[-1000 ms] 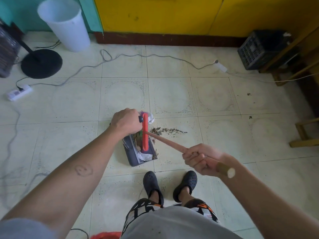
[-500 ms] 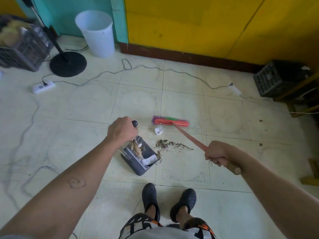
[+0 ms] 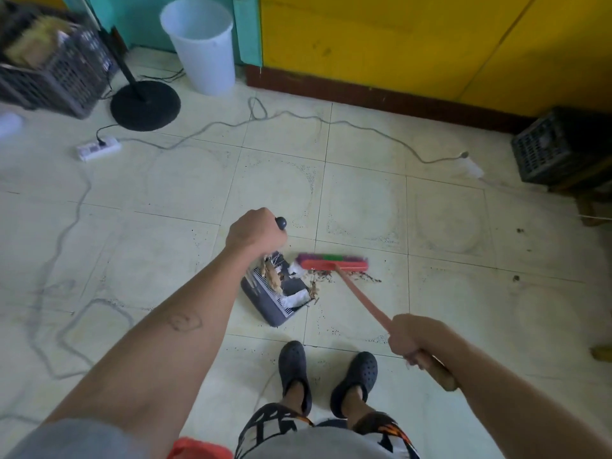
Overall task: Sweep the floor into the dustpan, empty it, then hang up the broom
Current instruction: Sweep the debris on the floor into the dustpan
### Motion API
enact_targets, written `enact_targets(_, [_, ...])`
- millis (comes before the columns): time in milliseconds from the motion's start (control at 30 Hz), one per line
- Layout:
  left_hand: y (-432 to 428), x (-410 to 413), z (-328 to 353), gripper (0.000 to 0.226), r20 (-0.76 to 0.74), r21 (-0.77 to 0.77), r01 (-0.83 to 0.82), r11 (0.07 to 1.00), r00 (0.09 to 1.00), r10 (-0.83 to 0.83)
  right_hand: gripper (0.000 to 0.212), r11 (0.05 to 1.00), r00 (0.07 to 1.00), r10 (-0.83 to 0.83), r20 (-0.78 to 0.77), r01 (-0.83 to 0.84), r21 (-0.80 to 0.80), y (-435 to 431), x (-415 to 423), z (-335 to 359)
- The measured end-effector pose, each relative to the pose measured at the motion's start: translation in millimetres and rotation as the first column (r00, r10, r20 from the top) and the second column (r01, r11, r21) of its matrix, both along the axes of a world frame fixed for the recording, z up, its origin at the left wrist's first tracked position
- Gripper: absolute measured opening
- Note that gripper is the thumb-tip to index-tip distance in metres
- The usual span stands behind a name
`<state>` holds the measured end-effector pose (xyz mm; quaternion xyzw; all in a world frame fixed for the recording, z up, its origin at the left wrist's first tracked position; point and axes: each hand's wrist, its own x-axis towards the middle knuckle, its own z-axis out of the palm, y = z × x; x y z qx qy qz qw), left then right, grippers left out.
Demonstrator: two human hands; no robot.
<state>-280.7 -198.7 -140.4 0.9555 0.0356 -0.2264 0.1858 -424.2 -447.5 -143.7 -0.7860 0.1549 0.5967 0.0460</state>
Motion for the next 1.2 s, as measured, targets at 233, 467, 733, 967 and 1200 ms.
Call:
enact_targets(233, [-22,-1,2,0.025,0.007,-0.017,0.045,0.999,0.999,-0.045,0.007,0.97,0.985,-0.169,-0.024,0.17,0.175,-1,-14,28])
enact_targets(467, [-23,-6,5,0.026,-0.03,-0.017,0.034,0.999,0.999,-0.035,0.009,0.896,0.909,-0.414,0.045,0.399,0.194,-69,-24,54])
enact_targets(733, [-10,-23,11,0.04,-0.169,-0.101,-0.033,0.994,0.985,0.016,0.009,0.879,0.859,-0.467,0.209,0.426,0.213,-78,-36,41])
enact_targets(967, [-1,-43,12,0.038,0.01,-0.121,-0.235,0.964,0.971,0.238,0.013,0.698,0.666,-0.715,0.214,0.662,0.272,-111,-50,16])
enact_targets(1200, [-21,-48,21,0.037,0.081,-0.247,-0.332,0.91,0.929,0.361,0.025,0.431,0.379,-0.901,0.212,0.839,0.332,-141,-57,5])
